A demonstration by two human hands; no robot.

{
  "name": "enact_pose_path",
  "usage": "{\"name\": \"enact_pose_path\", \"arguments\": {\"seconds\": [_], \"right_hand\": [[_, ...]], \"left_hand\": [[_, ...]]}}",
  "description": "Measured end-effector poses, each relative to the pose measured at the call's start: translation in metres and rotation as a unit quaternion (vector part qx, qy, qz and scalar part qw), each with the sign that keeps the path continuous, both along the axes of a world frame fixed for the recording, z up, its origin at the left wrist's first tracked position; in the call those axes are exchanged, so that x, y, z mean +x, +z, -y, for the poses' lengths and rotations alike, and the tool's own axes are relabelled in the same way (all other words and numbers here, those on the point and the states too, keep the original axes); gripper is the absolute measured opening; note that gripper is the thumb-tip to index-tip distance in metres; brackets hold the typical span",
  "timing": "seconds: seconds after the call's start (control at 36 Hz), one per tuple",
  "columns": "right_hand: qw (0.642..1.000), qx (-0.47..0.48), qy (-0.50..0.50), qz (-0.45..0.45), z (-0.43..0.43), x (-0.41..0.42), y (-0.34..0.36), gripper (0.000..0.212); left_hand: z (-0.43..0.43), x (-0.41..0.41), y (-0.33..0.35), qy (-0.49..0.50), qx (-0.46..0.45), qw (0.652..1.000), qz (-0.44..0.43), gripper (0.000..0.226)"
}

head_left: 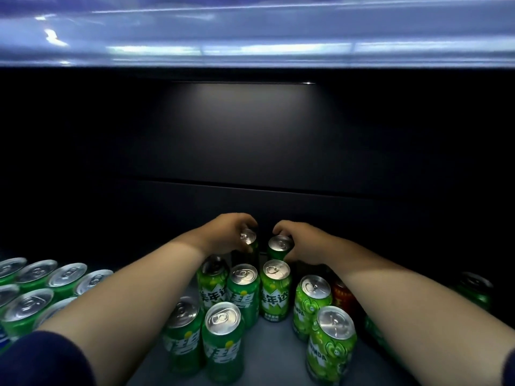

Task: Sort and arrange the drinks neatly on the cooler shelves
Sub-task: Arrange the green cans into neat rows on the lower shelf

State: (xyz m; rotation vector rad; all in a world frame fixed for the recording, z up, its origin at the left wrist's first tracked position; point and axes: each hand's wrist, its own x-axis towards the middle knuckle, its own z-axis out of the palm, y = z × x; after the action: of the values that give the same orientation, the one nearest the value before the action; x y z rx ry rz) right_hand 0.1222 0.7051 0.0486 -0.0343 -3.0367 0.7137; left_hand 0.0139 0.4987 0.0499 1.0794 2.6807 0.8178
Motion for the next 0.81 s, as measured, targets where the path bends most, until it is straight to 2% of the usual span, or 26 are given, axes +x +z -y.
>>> {"name": "enact_pose_path", "arguments": {"seconds": [0.31, 0.5, 0.64, 0.81], "right_hand": [[0.988, -0.068, 0.001, -0.137, 0.024, 0.036, 0.070, 0.059], [0.987, -0.048, 0.022, -0.150, 0.074, 0.082, 0.109, 0.056], [0.989, -0.026, 0.033, -0.144, 0.109, 0.118, 0.119, 0.056], [0.986, -0.104, 0.050, -0.120, 0.139, 0.154, 0.106, 0.058]], "left_hand": [[0.044, 0.025, 0.074, -0.033, 0.080, 0.996, -0.017, 0.054], [0.085, 0.070, 0.111, -0.063, 0.104, 0.993, 0.002, 0.054], [0.123, 0.104, 0.121, -0.099, 0.082, 0.992, -0.021, 0.057], [0.163, 0.134, 0.110, -0.146, 0.108, 0.982, 0.059, 0.054]]}}
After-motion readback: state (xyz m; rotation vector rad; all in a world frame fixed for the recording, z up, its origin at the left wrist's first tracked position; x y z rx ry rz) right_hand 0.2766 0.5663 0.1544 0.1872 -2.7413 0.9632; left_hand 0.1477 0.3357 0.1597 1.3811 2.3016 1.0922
